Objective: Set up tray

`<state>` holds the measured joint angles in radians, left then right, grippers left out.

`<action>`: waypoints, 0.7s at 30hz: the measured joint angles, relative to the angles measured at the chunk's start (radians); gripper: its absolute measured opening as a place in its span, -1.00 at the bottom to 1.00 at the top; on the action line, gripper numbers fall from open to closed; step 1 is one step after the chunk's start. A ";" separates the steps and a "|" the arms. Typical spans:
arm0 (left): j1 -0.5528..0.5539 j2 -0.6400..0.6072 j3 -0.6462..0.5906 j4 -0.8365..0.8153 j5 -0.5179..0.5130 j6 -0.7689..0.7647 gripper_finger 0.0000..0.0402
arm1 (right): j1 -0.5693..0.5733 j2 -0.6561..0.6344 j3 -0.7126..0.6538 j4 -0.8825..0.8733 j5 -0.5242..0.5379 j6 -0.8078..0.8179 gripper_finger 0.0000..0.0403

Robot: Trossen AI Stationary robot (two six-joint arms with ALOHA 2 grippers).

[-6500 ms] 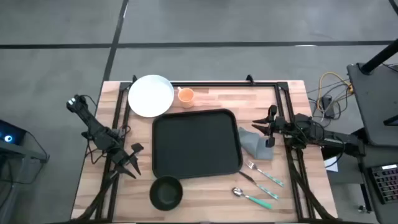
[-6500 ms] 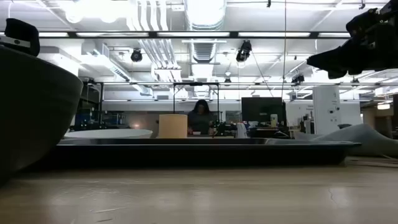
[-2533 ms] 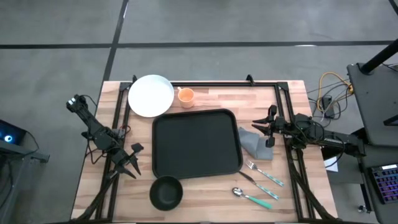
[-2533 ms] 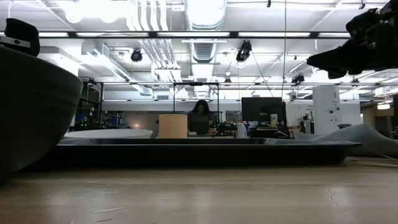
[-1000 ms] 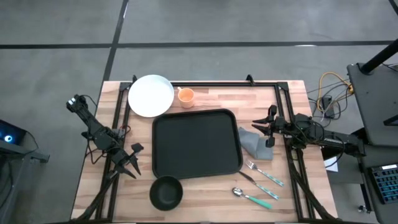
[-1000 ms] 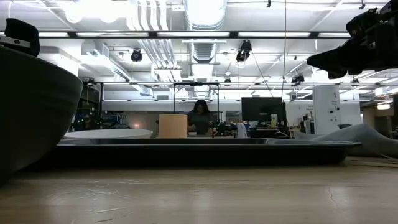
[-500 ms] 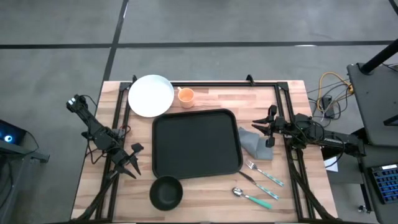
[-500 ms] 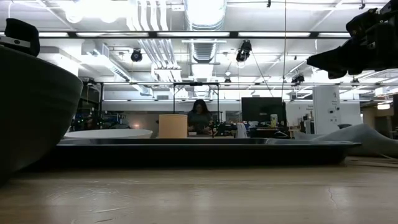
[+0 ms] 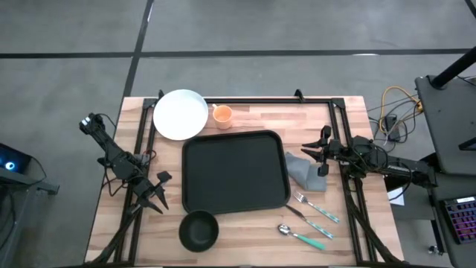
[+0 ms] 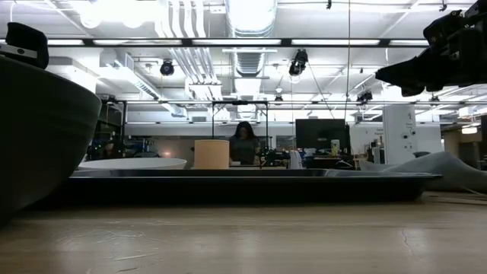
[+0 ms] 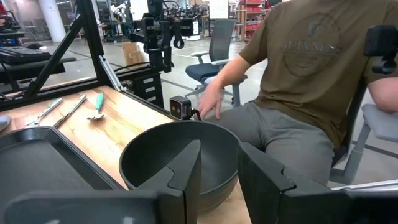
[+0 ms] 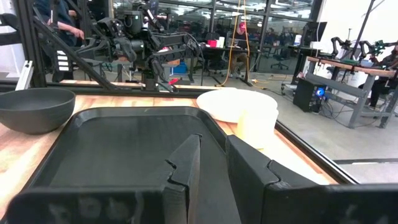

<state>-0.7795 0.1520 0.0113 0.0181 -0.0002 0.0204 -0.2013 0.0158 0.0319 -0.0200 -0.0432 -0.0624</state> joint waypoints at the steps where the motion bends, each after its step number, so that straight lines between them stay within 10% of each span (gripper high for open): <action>1: 0.000 0.000 0.000 0.000 0.000 0.000 -0.58 | 0.000 0.000 0.000 0.000 0.000 0.000 -0.66; 21: 0.000 0.000 0.000 0.004 -0.001 0.030 -0.58 | 0.000 0.000 0.000 0.000 0.000 0.002 -0.66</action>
<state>-0.7793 0.1522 0.0113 0.0219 -0.0010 0.0508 -0.2012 0.0155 0.0319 -0.0200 -0.0429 -0.0605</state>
